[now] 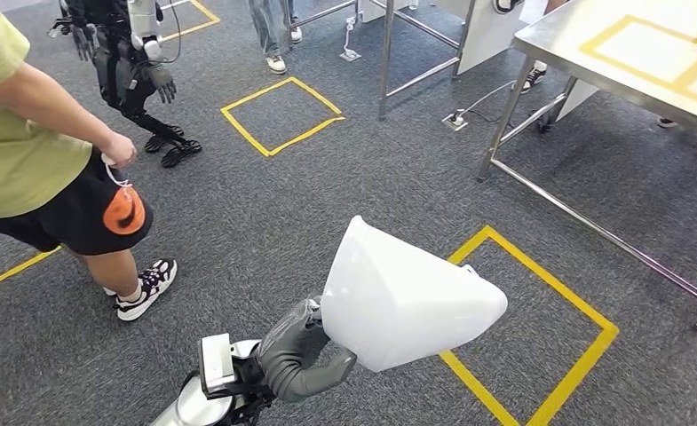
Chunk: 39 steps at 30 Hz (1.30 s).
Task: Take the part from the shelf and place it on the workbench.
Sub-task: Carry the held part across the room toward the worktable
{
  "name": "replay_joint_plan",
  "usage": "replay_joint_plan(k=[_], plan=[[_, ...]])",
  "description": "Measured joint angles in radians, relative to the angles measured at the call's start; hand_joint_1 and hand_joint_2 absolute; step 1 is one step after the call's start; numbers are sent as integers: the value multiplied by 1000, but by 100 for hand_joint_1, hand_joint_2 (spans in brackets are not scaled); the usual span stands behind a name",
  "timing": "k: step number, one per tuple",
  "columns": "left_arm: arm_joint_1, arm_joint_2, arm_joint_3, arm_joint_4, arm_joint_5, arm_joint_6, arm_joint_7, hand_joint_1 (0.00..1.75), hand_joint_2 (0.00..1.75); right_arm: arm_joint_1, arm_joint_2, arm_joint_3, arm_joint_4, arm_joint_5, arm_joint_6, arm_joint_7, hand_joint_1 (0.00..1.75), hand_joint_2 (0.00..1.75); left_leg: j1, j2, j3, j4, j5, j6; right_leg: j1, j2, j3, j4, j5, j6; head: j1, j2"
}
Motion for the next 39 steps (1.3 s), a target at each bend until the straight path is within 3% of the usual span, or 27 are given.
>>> replay_joint_plan(k=[2, 4, 6, 8, 9, 11, 12, 14, 16, 17, 19, 20, 22, 24, 25, 26, 27, 28, 30, 32, 33, 35, 37, 39], plan=[[-4, -5, -1, 2, -1, -3, -1, 175, 175, -1, 0, 0, 0, 0, 2, 0, 0, 0, 0, -23, 25, -56, 9, 4, -2, 21, -8, -1, 7, 12, 1, 0], [-8, -10, -2, 5, -1, -3, -1, 175, 175, 2, 0, 0, 0, 1, 2, 0, 0, 0, -2, -2, 28, -60, 14, 14, -7, 38, -16, -3, 13, 26, 0, 0], [-14, -19, -2, 8, -2, -4, -2, 175, 175, 5, 1, -2, 0, 2, 3, 1, 0, 0, 0, 23, 30, -65, 21, 28, -5, 8, -37, 30, -7, 33, 4, 0], [-17, -23, -2, 11, -2, -4, -3, 175, 175, 2, 1, -3, 0, 3, 5, 1, 0, 0, -3, 51, 27, -67, 25, 37, 0, -50, -90, 142, -67, 36, 10, 0], [-17, -23, -2, 14, -2, -4, -3, 175, 175, 1, 1, -4, 0, 4, 6, 2, 0, 0, -5, 66, 25, -67, 25, 38, 1, -68, -122, 214, -100, 38, 12, 0], [-18, -23, -2, 22, -2, -5, -3, 175, 175, 2, 2, -5, 0, 6, 9, 2, 0, 0, -7, 96, 23, -67, 25, 39, 0, -79, -155, 298, -126, 41, 12, 0], [-18, -23, -2, 24, -2, -6, -3, 175, 175, 3, 2, -5, 0, 9, 11, 2, 0, 0, -7, 109, 23, -67, 24, 38, 0, -83, -141, 280, -112, 41, 12, 0], [-20, -24, -3, 26, -2, -6, -3, 175, 175, 6, 1, -5, 0, 11, 14, 1, 0, 0, -6, 131, 25, -66, 22, 35, 0, -107, -60, 141, -57, 38, 12, 0], [-24, -25, -3, 28, -2, -7, -3, 175, 175, 4, 0, -5, 0, 12, 16, -2, 0, 0, -11, 148, 28, -64, 17, 26, 3, -137, 7, 20, -22, 30, 11, 0], [-26, -25, -3, 30, -3, -7, -3, 175, 175, 3, 0, -6, 0, 13, 16, -3, 0, 0, -13, 156, 29, -64, 16, 22, 5, -142, 18, -2, -19, 25, 11, 0], [-28, -26, -5, 32, -4, -7, -3, 175, 175, 4, 0, -7, 0, 13, 17, -6, 0, 0, -14, 170, 31, -65, 15, 12, 9, -126, 15, -3, -19, 12, 10, 0], [-29, -28, -6, 33, -6, -6, -3, 175, 175, 5, 0, -9, 0, 12, 17, -6, 0, 0, -12, 165, 30, -61, 11, 5, 7, -117, 14, -4, -17, 7, 10, 0], [-31, -29, -8, 36, -10, -3, -3, 175, 175, 6, 0, -12, 0, 11, 17, -7, 0, 0, -7, 121, 6, -9, -25, -6, 2, -99, 13, -7, -12, -4, 9, 0], [-31, -27, -9, 44, -14, 0, -3, 175, 175, 4, 0, -14, 0, 9, 17, -8, 0, 0, -4, 68, -58, 124, -91, -11, 0, -79, 9, -7, -8, -10, 7, 0], [-30, -26, -10, 49, -15, 1, -3, 175, 175, 3, 0, -15, 0, 8, 17, -9, 0, 0, -3, 58, -93, 192, -116, -11, 0, -68, 6, -7, -7, -12, 7, 0], [-30, -24, -11, 54, -16, 0, -3, 175, 175, 3, 0, -15, 0, 7, 17, -9, 0, 0, -3, 55, -114, 230, -122, -11, 0, -55, 4, -7, -6, -13, 7, 0], [-30, -24, -12, 58, -16, 0, -3, 175, 175, 4, 0, -15, 0, 5, 17, -9, 0, 0, -3, 53, -115, 229, -108, -9, 1, -43, 4, -7, -4, -13, 7, 0], [-30, -23, -12, 61, -16, 0, -3, 175, 175, 5, 0, -16, 0, 3, 17, -9, 0, 0, -3, 48, -96, 186, -77, -7, 1, -29, 4, -7, -3, -12, 7, 0], [-31, -24, -12, 64, -16, 0, -3, 175, 175, 5, 1, -16, 0, 0, 16, -9, 0, 0, -2, 7, -24, 37, -8, 2, 2, -2, 3, -6, 0, -6, 7, 0], [-33, -25, -13, 65, -16, 0, -3, 175, 175, 5, 3, -16, 0, -1, 16, -9, 0, 0, -2, -28, 20, -53, 17, 9, 1, 21, -3, -5, 5, 4, 7, 0], [-33, -26, -13, 65, -16, 0, -3, 175, 175, 6, 4, -17, 0, -1, 15, -9, 0, 0, -4, -29, 23, -61, 14, 11, -1, 31, -8, -5, 8, 11, 8, 0], [-36, -32, -13, 66, -16, 0, -3, 175, 175, 10, 4, -17, 0, -1, 15, -9, 0, 0, -5, -5, 26, -65, 20, 21, -6, 43, -17, -6, 13, 24, 7, 0], [-39, -39, -13, 66, -16, 0, -3, 175, 175, 12, 6, -18, 0, -1, 14, -9, 0, 0, -1, 23, 28, -71, 27, 34, -3, -1, -45, 37, -12, 32, 12, 0], [-40, -42, -12, 68, -16, -1, -4, 175, 175, 9, 6, -18, 0, -2, 14, -9, 0, 0, -2, 54, 25, -72, 29, 40, 1, -61, -104, 161, -77, 36, 17, 0]])
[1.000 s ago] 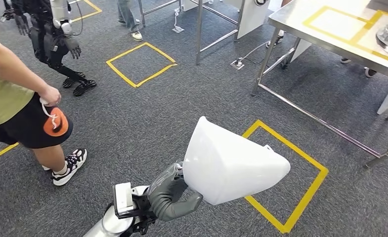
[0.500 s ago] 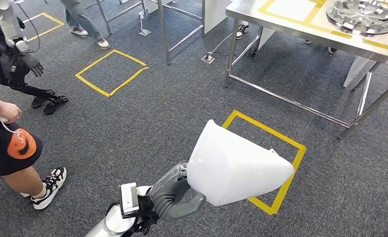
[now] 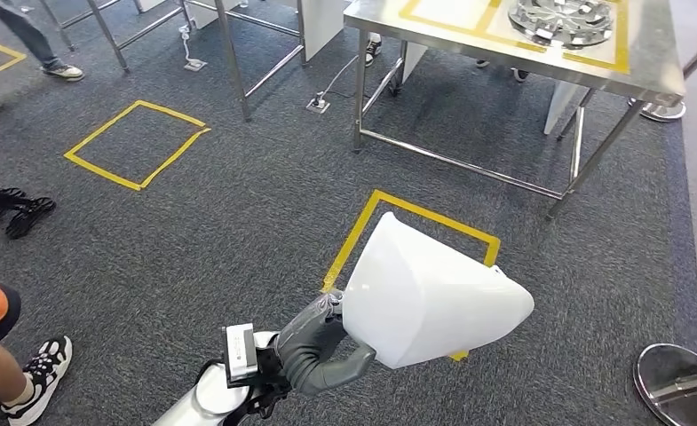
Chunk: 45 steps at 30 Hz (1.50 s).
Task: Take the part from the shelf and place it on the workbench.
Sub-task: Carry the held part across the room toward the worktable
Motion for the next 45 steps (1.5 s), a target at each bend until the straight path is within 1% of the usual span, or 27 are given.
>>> replay_joint_plan(k=[2, 3, 4, 7, 9, 11, 12, 14, 16, 18, 19, 20, 21, 23, 24, 26, 27, 29, 31, 33, 34, 35, 36, 38, 39, 43, 45], plan=[[0, 1, 0, 4, 0, 0, 0, 175, 175, -1, 0, 0, 0, 0, 0, 0, 0, 0, -2, 32, -2, 0, -1, 0, 0, -18, -52, 118, -44, 4, 0, 0], [0, 1, 0, 6, 0, 0, 0, 175, 175, 0, 1, 0, 0, 0, 0, 0, 0, 0, -2, 47, -3, 1, -1, 0, 0, -21, -51, 127, -41, 5, 1, 0], [0, 1, -1, 7, 0, 0, 0, 175, 175, 1, 1, 0, 0, 0, 0, 0, 0, 0, -2, 60, -2, 1, -2, -1, 0, -26, -28, 93, -21, 4, 1, 0], [-4, 1, -1, 8, 0, -1, 0, 175, 175, 1, -1, -1, 0, 0, 0, 0, 0, 0, -6, 91, 3, 3, -8, -11, 2, -73, 96, -119, 48, -6, 0, 0], [-7, 0, -1, 9, 0, -2, 0, 175, 175, -1, -1, -2, 0, 0, 0, -1, 0, 0, -11, 107, 6, 3, -12, -20, 6, -85, 122, -168, 55, -18, -2, 0], [-11, -3, -2, 10, 0, -2, 0, 175, 175, 0, -1, -3, 0, 1, 0, -1, 0, 0, -11, 120, 9, 2, -14, -31, 7, -65, 119, -168, 58, -29, -3, 0], [-14, -5, -4, 11, 0, -2, 0, 175, 175, 2, -1, -4, 0, 2, 0, -1, 0, 0, -9, 109, 7, 8, -21, -38, 5, -56, 119, -170, 60, -35, -4, 0], [-19, -7, -5, 11, 1, -1, -1, 175, 175, 1, -2, -5, 0, 3, 0, -3, 0, 0, -4, 56, -22, 73, -64, -49, -1, -37, 120, -173, 65, -45, -7, 0], [-20, -5, -6, 11, 5, 4, -2, 175, 175, -2, -3, -5, 0, 4, 0, -4, 0, 0, -2, 8, -90, 217, -131, -53, -2, -15, 114, -172, 68, -50, -9, 0], [-19, -2, -6, 11, 10, 12, -3, 175, 175, -3, -3, -5, 0, 7, 1, -5, 0, 0, -1, -1, -141, 312, -154, -52, -1, 10, 111, -172, 70, -52, -9, 0], [-19, -1, -5, 10, 12, 15, -3, 175, 175, -3, -4, -5, 0, 9, 2, -6, 0, 0, -1, -3, -139, 302, -136, -50, -1, 22, 111, -172, 71, -52, -9, 0], [-20, 0, -4, 8, 15, 18, -4, 175, 175, -2, -4, -5, 0, 12, 3, -7, 0, 0, -1, -8, -117, 251, -102, -47, -1, 36, 111, -172, 71, -51, -9, 0], [-20, 1, -3, 6, 18, 20, -4, 175, 175, -2, -4, -5, 0, 14, 4, -9, 0, 0, -1, -25, -83, 178, -62, -43, -1, 49, 112, -172, 72, -50, -9, 0], [-23, 2, 2, 0, 24, 22, -4, 175, 175, -4, -2, -5, 0, 17, 6, -13, 0, 0, 0, -71, -20, 47, -15, -33, 1, 73, 109, -170, 73, -43, -9, 0], [-24, 2, 4, -2, 26, 23, -4, 175, 175, -5, -2, -5, 0, 18, 6, -14, 0, 0, -1, -86, -5, 16, -11, -28, 0, 84, 106, -170, 74, -37, -9, 0], [-25, 1, 6, -5, 29, 26, -4, 175, 175, -3, -2, -5, 0, 18, 6, -16, 0, 0, -3, -72, 3, 4, -13, -20, -4, 105, 99, -172, 77, -23, -9, 0], [-25, -1, 6, -6, 29, 28, -4, 175, 175, 0, -1, -5, 0, 18, 5, -17, 0, 0, -2, -60, 7, 1, -12, -13, -4, 97, 94, -167, 76, -17, -8, 0], [-26, -5, 8, -10, 29, 31, -3, 175, 175, 0, 0, -5, 0, 19, 2, -17, 0, 0, 1, -34, 15, -4, -9, 0, -2, 45, 65, -115, 49, -9, -4, 0], [-25, -6, 11, -14, 26, 35, -1, 175, 175, -4, 0, -5, 0, 20, -3, -18, 0, 0, -1, -9, 17, -4, -13, 7, 0, -9, -3, 13, -11, -2, -1, 0], [-22, -5, 12, -14, 22, 36, 1, 175, 175, -6, 2, -5, 0, 21, -10, -19, 0, 0, -1, 11, 20, -3, -19, 6, -2, -20, -58, 117, -42, 4, -1, 0], [-21, -5, 13, -14, 21, 37, 2, 175, 175, -4, 3, -5, 0, 21, -14, -20, 0, 0, -1, 18, 23, -3, -22, 5, -3, -22, -57, 116, -29, 5, -1, 0], [-20, -5, 14, -14, 20, 37, 3, 175, 175, -2, 3, -4, 0, 22, -16, -20, 0, 0, -1, 23, 29, -3, -27, 2, -5, -24, -32, 68, 1, 5, -1, 0], [-20, -5, 15, -14, 19, 37, 4, 175, 175, -1, 3, -4, 0, 24, -17, -21, 0, 0, 0, 26, 36, -2, -33, -1, -6, -29, 8, -9, 37, 4, -1, 0], [-20, -6, 18, -15, 14, 37, 5, 175, 175, -2, 4, -3, 0, 28, -18, -22, 0, 0, -4, 30, 44, -2, -45, -11, -5, -38, 75, -129, 77, -3, -1, 0], [-21, -7, 18, -15, 12, 37, 5, 175, 175, -3, 4, -3, 0, 30, -18, -23, 0, 0, -6, 32, 45, -2, -49, -17, -3, -40, 88, -152, 78, -8, -1, 0], [-21, -9, 20, -22, 8, 37, 6, 175, 175, -2, 7, -2, 0, 35, -18, -24, 0, 0, -4, 29, 46, 12, -70, -37, -1, -32, 95, -154, 64, -35, -3, 0], [-21, -11, 21, -26, 8, 37, 6, 175, 175, -3, 8, -2, 0, 36, -18, -24, 0, 0, -1, 14, 0, 105, -116, -46, -5, -29, 105, -157, 58, -47, -6, 0]])
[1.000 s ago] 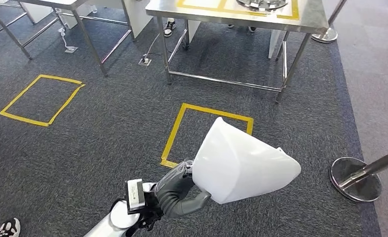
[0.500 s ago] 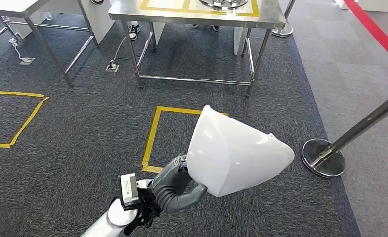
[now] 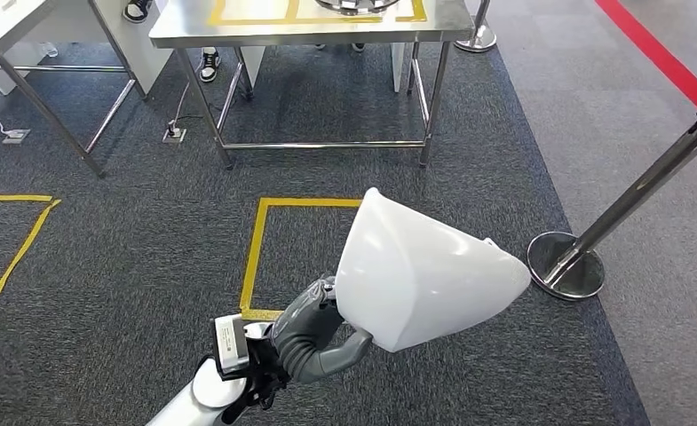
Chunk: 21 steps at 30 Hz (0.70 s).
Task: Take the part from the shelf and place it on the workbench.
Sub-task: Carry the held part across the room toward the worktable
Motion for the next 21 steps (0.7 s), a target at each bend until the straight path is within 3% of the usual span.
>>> replay_joint_plan(k=[2, 3, 4, 5, 7, 9, 12, 14, 15, 18, 19, 20, 21], plan=[[2, 2, 0, -1, -1, 0, 0, 175, 175, -1, 0, 0, 0, 1, 0, 0, 0, 0, 1, -12, -90, 147, -50, -4, 0, 3, 4, 0, -6, -6, -1, 0], [4, 3, 1, -1, -2, 0, 1, 175, 175, -1, 0, 1, 0, 1, 0, 0, 0, 0, 1, -13, -127, 195, -54, -4, 1, 6, 7, 0, -9, -7, -1, 0], [5, 4, 1, -1, -3, 0, 1, 175, 175, -1, 0, 1, 0, 2, 0, -1, 0, 0, 1, -13, -147, 205, -37, -3, 1, 8, 11, 0, -12, -6, -1, 0], [6, 5, 1, -1, -3, 0, 1, 175, 175, 0, 0, 1, 0, 2, 0, -1, 0, 0, 1, -13, -143, 171, 1, -1, 1, 12, 17, 0, -16, -4, -1, 0], [6, 5, 1, -2, -3, 0, 1, 175, 175, 0, 1, 1, 0, 3, 0, -2, 0, 0, 0, -16, -93, 31, 92, 7, 1, 17, 30, 0, -24, 1, -1, 0], [5, 5, 1, -2, -4, 0, 2, 175, 175, -1, 2, 1, 0, 3, 0, -4, 0, 0, -2, -20, -53, -63, 130, 14, 4, 22, 35, 1, -31, 10, -1, 0], [5, 4, 2, -4, -3, 0, 2, 175, 175, -1, 3, 2, 0, 3, 0, -7, 0, 0, -3, -22, -44, -80, 130, 27, 3, 24, 36, -3, -36, 27, -1, 0], [4, 0, 3, -7, -4, 0, 2, 175, 175, -1, 4, 2, 0, 4, 0, -10, 0, 0, 2, -19, -36, -86, 130, 40, 3, 19, 24, 27, -54, 37, 1, 0], [4, -2, 4, -9, -4, 0, 2, 175, 175, -1, 3, 2, 0, 4, 0, -10, 0, 0, 5, -17, -31, -88, 129, 45, 3, 16, -1, 75, -76, 41, 2, 0], [6, -3, 5, -9, -8, 1, 4, 175, 175, 0, 3, 2, 0, 4, 0, -12, 0, 0, 5, -13, -22, -88, 118, 52, 2, 12, -116, 278, -143, 50, 4, 0], [7, -3, 5, -9, -9, 1, 4, 175, 175, 2, 3, 2, 0, 4, 0, -13, 0, 0, 5, -13, -17, -88, 113, 51, 1, 11, -136, 302, -137, 51, 4, 0], [8, -3, 5, -9, -10, 2, 4, 175, 175, 4, 3, 2, 0, 4, 0, -14, 0, 0, 6, -13, -10, -88, 108, 49, 0, 11, -134, 281, -111, 52, 4, 0], [9, -3, 5, -9, -11, 2, 4, 175, 175, 5, 3, 2, 0, 5, 0, -15, 0, 0, 7, -13, -1, -88, 101, 45, -2, 9, -110, 220, -70, 51, 4, 0]])
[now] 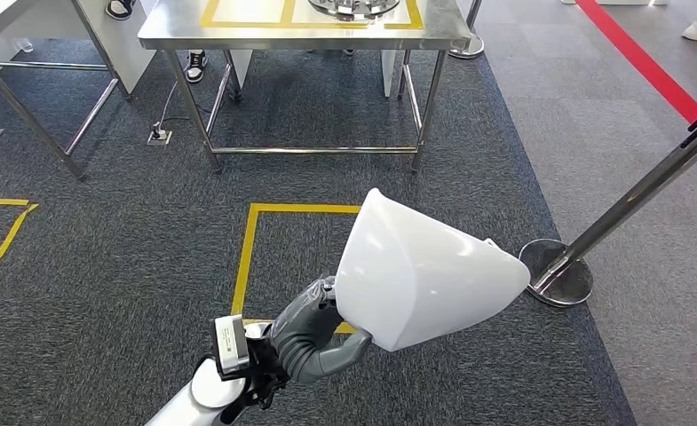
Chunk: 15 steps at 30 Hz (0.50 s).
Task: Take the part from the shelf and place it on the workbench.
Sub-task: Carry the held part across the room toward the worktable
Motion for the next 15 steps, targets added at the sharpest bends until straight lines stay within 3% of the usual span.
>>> replay_joint_plan(k=[2, 3, 8, 10, 12, 13, 14, 15], plan=[[0, 0, 1, 0, -2, 1, 0, 175, 175, 0, 0, 0, 0, 2, 0, -2, 0, 0, -2, 0, 13, 1, -16, -11, -2, -7, 64, -144, 66, -2, 0, 0], [-1, 0, 2, 0, -4, 1, 0, 175, 175, -1, 0, 0, 0, 2, 0, -3, 0, 0, -4, 1, 16, 1, -22, -17, -2, -9, 85, -188, 79, -5, 0, 0], [-3, -4, 3, -2, -10, 9, 0, 175, 175, 0, 2, 0, 0, 5, 1, -3, 0, 0, -2, 1, 19, 18, -50, -43, 1, -6, 108, -209, 63, -38, -3, 0], [-4, -6, 3, -3, -12, 11, 0, 175, 175, -1, 3, 1, 0, 6, 1, -3, 0, 0, -1, 0, -36, 126, -96, -50, 0, -6, 119, -210, 53, -50, -6, 0], [-3, -6, 3, -3, -13, 12, 0, 175, 175, -3, 2, 1, 0, 5, 1, -3, 0, 0, 0, 0, -129, 271, -140, -52, 1, -5, 127, -210, 43, -54, -7, 0], [-2, -6, 3, -2, -13, 12, 0, 175, 175, -3, 2, 1, 0, 6, 1, -3, 0, 0, 0, 0, -162, 308, -137, -51, 2, -4, 133, -210, 37, -54, -7, 0], [-2, -6, 3, -2, -14, 12, 0, 175, 175, -3, 2, 1, 0, 6, 1, -3, 0, 0, -1, 0, -174, 303, -111, -48, 3, -3, 142, -210, 31, -53, -8, 0], [-2, -6, 4, -2, -14, 12, 0, 175, 175, -3, 3, 1, 0, 7, 1, -3, 0, 0, -1, -1, -164, 256, -68, -44, 3, 0, 152, -210, 24, -52, -8, 0]])
